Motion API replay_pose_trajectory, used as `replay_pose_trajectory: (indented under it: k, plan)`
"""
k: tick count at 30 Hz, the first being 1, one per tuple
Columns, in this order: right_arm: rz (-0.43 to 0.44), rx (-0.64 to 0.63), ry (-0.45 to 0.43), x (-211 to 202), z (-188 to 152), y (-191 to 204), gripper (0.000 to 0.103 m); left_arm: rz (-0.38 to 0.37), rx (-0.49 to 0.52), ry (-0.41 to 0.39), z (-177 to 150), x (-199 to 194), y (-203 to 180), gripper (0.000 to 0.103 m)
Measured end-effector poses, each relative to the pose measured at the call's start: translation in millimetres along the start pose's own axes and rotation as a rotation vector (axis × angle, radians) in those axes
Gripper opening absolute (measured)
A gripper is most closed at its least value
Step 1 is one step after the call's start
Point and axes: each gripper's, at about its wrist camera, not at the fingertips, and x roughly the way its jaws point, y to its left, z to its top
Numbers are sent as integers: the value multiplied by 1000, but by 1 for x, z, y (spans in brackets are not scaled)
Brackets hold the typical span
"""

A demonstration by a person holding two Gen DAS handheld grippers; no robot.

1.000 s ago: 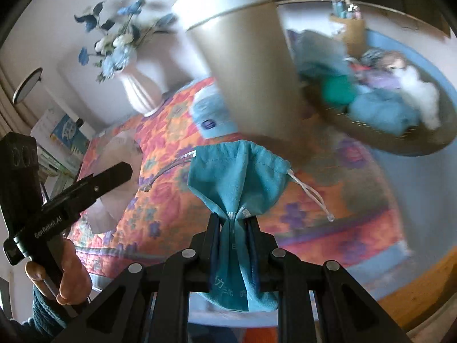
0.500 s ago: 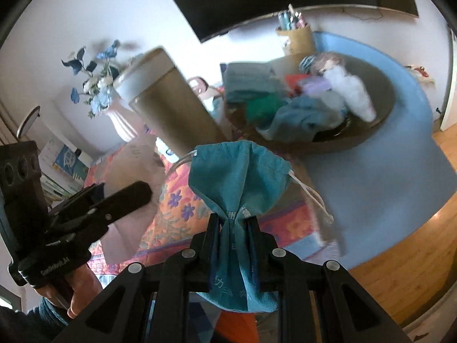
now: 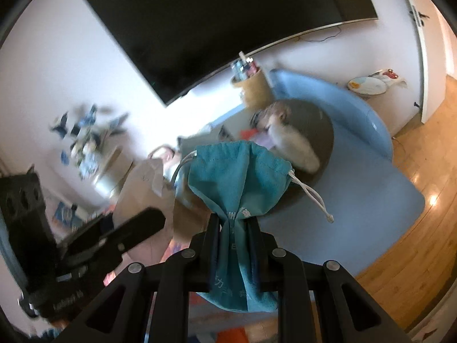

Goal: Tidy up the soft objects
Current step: 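Carry the face mask and teal pouch over the basket, then open both grippers to drop the mask and pouch into the basket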

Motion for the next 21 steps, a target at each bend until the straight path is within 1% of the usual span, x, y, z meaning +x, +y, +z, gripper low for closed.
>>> replay_pose_trajectory:
  k: [2,4,6,7,9,12,14,15,16,17,18,19,20,21]
  plan:
    - [-9,-3,-28,9,21,1,18,27,-10,-3,10,11,-2,41]
    - [-26,-13,-70,17,41,3,18,86,-26,0,16,22,-8,41]
    - [-34,-24,-100,32,60,4,18,141,-55,24,19,39,-9,41]
    - [-37,-34,-98,41,68,3,18,157,-62,26,20,46,-10,41]
    - [-72,-63,-67,66,84,3,18,247,-41,5,21,59,-14,41]
    - [-94,-134,-15,93,97,7,18,350,-9,-8,21,75,-16,42]
    - [-96,-158,5,103,103,6,20,369,-43,6,23,82,-9,43]
    - [-95,-166,19,108,107,5,26,371,-58,5,24,84,-4,46]
    - [-95,-171,28,111,110,4,30,377,-63,2,24,86,-2,56]
    - [-98,-178,34,114,112,3,44,388,-61,-4,25,87,-1,63]
    - [-108,-197,28,114,114,4,62,377,-53,-10,25,87,-2,71]
    - [-109,-210,18,113,114,4,67,377,-38,-9,24,88,-5,75]
    - [-105,-224,7,110,114,5,76,383,-32,-7,24,87,-7,77]
    - [-99,-226,0,108,114,4,81,389,-26,-3,23,88,-10,81]
